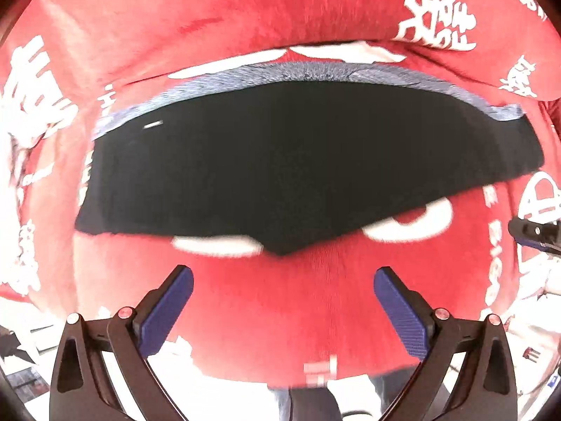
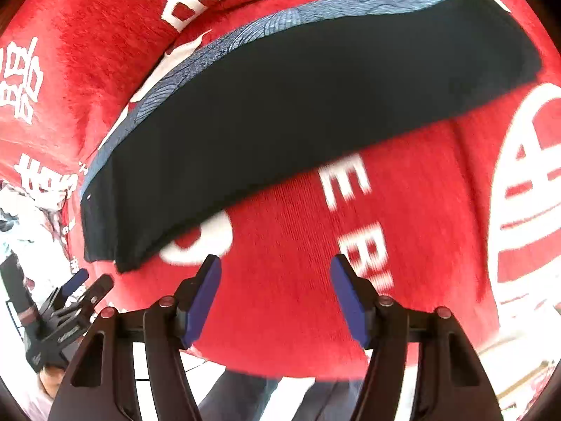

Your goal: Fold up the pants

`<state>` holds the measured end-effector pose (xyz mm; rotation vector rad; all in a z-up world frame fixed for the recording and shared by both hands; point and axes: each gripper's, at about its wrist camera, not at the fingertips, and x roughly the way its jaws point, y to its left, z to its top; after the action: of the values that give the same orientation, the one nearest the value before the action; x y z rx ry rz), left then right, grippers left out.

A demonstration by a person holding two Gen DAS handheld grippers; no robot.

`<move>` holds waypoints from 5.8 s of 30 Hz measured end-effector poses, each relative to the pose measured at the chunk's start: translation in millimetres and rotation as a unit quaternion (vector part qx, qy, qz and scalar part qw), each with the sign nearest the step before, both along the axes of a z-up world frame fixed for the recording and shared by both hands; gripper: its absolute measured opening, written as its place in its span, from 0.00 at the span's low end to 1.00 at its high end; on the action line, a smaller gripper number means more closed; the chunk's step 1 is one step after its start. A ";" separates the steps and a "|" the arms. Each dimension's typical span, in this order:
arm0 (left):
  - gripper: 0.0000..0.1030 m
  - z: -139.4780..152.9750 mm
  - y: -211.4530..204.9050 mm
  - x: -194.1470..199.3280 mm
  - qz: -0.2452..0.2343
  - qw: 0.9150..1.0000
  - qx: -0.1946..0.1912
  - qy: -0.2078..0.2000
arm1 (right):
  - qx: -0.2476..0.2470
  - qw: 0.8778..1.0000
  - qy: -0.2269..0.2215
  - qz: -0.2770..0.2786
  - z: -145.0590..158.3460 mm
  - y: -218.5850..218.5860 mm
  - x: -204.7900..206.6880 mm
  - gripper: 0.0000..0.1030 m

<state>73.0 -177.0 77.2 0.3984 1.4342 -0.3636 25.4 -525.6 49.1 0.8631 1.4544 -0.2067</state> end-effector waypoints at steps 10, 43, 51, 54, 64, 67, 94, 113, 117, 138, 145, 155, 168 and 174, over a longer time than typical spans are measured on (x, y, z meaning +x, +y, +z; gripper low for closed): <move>1.00 74.4 0.0 -53.3 0.047 0.999 0.017 -0.017 | -0.012 0.997 -0.004 0.082 73.3 -1.1 6.1 0.73; 1.00 145.3 -48.8 -52.3 0.024 0.996 0.012 -0.085 | 0.006 1.000 -0.011 0.018 109.9 -45.1 -2.0 0.73; 1.00 141.7 -61.9 -56.0 0.005 0.996 0.028 -0.080 | 0.021 1.000 0.000 -0.017 97.8 -62.1 -15.2 0.73; 1.00 139.6 -65.2 -55.4 0.004 0.997 0.033 -0.076 | 0.021 0.999 0.001 -0.024 95.7 -66.7 -18.3 0.73; 1.00 136.7 -80.6 -57.3 -0.020 0.996 0.043 -0.072 | 0.027 0.998 0.001 -0.049 89.8 -82.1 -26.3 0.73; 1.00 135.8 -84.7 -57.3 -0.022 0.996 0.046 -0.071 | 0.029 0.998 0.001 -0.053 87.9 -85.3 -28.4 0.73; 1.00 105.9 -101.8 -41.0 -0.020 0.996 0.056 -0.061 | 0.059 0.987 -0.050 -0.139 62.5 -127.5 -66.0 0.73; 1.00 -33.7 -221.5 30.4 -0.034 0.997 0.010 -0.068 | 0.032 0.964 -0.100 -0.243 -36.5 -215.8 -67.7 0.71; 1.00 -64.1 -235.1 44.9 -0.024 0.997 0.006 -0.070 | 0.031 0.967 -0.134 -0.216 -44.4 -223.3 -54.5 0.40; 1.00 -95.7 -292.3 67.4 0.001 0.999 -0.019 -0.050 | 0.158 0.931 -0.202 -0.259 -115.3 -210.4 -57.4 0.57; 1.00 -121.1 -330.4 69.1 0.002 0.995 -0.014 -0.100 | 0.182 0.909 -0.233 -0.296 -137.8 -216.3 -47.9 0.53; 1.00 -91.2 -316.8 29.5 -0.060 0.995 -0.031 -0.067 | 0.091 0.945 -0.260 -0.178 -69.2 -205.4 -28.3 0.11; 1.00 -56.7 -181.4 42.0 -0.008 0.994 -0.092 -0.062 | -0.158 0.949 -0.246 0.121 46.9 -50.4 66.5 0.12; 1.00 -64.1 -32.9 60.1 0.031 0.997 -0.029 -0.061 | -0.252 0.907 -0.186 0.280 17.3 89.3 113.3 0.17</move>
<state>133.1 -210.0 13.1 0.3234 1.3113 -0.3255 138.7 -436.3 66.4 0.0351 1.1502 0.0222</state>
